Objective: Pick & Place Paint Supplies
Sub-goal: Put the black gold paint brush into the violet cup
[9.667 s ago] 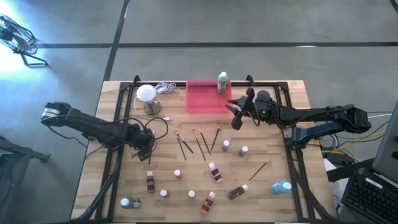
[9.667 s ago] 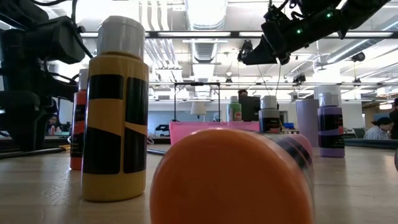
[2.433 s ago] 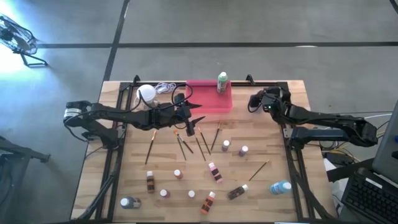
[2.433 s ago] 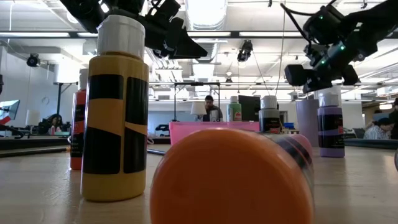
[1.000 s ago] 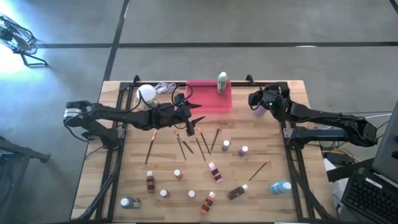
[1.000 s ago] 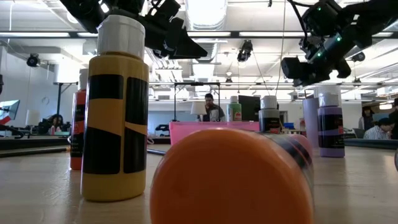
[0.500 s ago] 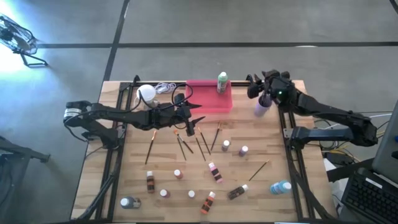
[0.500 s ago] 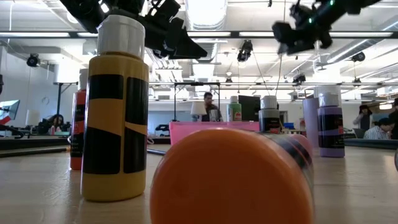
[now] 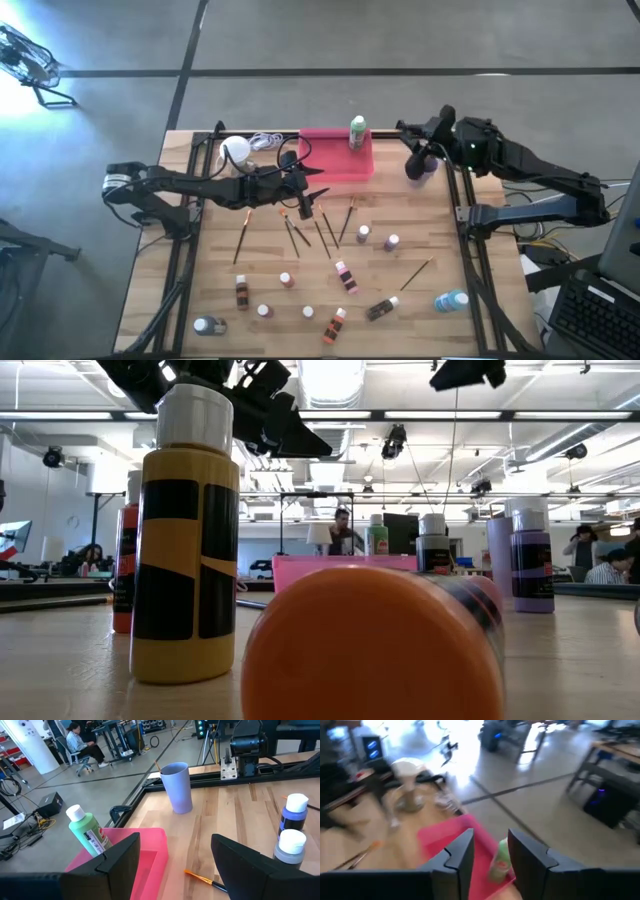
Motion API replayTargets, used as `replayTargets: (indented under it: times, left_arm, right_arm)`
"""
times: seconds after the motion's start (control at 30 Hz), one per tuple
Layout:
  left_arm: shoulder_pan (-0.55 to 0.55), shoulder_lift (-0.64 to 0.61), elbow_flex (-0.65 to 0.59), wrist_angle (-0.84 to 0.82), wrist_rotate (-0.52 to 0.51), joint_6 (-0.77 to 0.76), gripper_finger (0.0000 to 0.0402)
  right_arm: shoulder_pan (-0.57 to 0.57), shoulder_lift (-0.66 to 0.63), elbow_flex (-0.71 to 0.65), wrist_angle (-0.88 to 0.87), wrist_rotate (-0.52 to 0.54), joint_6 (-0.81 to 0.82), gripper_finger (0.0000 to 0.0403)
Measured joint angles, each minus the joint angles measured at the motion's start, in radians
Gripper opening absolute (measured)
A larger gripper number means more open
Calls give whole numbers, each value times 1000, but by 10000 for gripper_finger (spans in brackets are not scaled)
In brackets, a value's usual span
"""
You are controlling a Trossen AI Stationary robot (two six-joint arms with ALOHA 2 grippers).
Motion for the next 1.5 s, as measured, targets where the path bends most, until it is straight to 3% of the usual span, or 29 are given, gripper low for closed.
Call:
replayTargets:
  times: [0.27, 0.53, 0.73, 0.93, 1.2, 1.5]
  left_arm:
    - [0, 0, 0, -1, 0, 0, 250]
    - [0, 0, 0, -9, 0, 0, 250]
    - [1, 0, 0, -11, 0, 0, 250]
    - [1, 0, 0, -12, 0, 0, 250]
    - [1, 0, 0, -20, 0, 0, 250]
    - [2, 0, 0, -27, -1, 0, 250]
  right_arm:
    - [152, 0, 115, -280, -6, 129, 87]
    - [292, 18, 120, -501, -6, 355, 89]
    - [396, 123, 117, -744, -13, 537, 103]
    - [489, 268, 109, -986, -110, 679, 120]
    - [580, 422, 85, -1009, -194, 720, 137]
    - [703, 504, 14, -1005, -224, 675, 132]
